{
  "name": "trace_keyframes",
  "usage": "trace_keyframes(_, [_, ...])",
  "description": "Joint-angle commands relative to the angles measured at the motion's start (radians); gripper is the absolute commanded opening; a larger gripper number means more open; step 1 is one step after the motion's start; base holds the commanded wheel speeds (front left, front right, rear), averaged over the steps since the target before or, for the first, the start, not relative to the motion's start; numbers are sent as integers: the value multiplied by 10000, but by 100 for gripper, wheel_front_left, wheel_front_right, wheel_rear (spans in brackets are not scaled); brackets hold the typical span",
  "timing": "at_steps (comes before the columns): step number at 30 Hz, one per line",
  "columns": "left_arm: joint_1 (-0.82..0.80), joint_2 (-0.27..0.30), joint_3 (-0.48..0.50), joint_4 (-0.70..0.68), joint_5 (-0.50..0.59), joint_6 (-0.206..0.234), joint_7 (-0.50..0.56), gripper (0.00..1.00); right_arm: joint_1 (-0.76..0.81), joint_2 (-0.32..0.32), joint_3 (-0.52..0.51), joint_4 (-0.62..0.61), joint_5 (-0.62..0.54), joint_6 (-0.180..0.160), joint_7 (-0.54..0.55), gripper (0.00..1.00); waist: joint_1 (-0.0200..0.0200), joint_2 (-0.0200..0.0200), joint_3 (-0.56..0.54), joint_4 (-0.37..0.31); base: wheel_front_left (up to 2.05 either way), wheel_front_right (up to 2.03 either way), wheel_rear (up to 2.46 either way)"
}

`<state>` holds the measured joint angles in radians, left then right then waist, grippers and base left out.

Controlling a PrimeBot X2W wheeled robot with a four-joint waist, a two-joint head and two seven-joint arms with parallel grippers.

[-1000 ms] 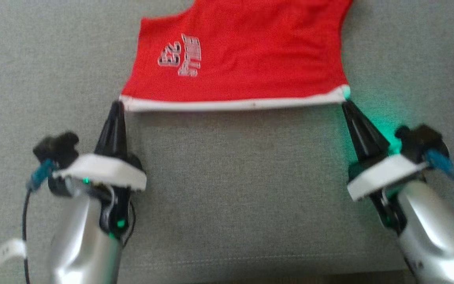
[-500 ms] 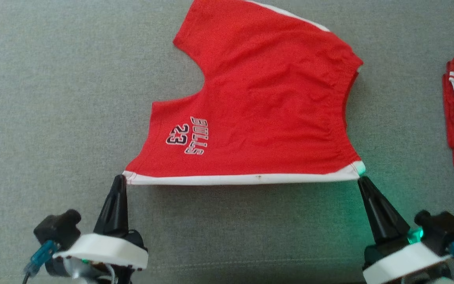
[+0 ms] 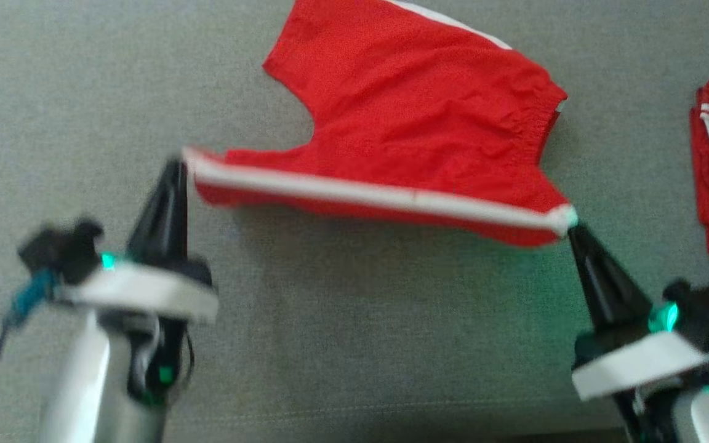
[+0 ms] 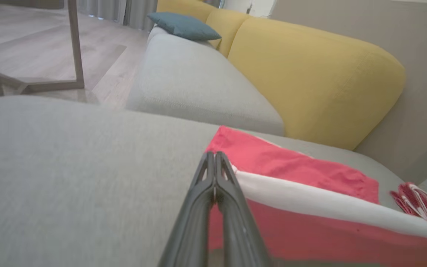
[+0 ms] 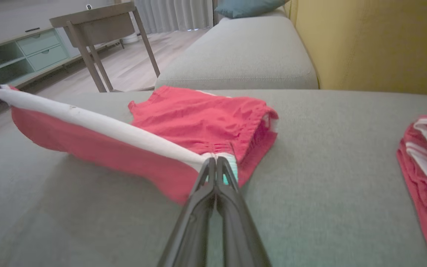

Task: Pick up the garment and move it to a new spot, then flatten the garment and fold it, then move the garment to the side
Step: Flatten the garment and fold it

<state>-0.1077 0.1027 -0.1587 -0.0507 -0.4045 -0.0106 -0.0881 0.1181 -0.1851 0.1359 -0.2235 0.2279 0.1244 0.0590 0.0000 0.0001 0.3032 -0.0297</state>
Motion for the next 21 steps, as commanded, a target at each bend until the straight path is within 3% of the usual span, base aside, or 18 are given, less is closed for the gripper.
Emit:
trace_keyframes(1, [-1367, 246, 293, 52, 116, -170, 68, 0, -826, -183, 110, -177, 85, 63, -15, 0, 0, -1, 333, -96, 0, 0, 0])
trace_keyframes(10, [-6387, 621, -263, 3778, 103, -926, 864, 0, -3815, -444, 689, 1380, 572, 63, -184, 0, 0, -1, 1674, -724, 0, 0, 0])
trace_keyframes(21, [-10809, 1308, -1112, 7796, 295, -1180, 821, 0, -7130, -160, 1712, 3757, 1173, 63, -1025, 0, 0, -1, 3154, -1885, 0, 0, 0])
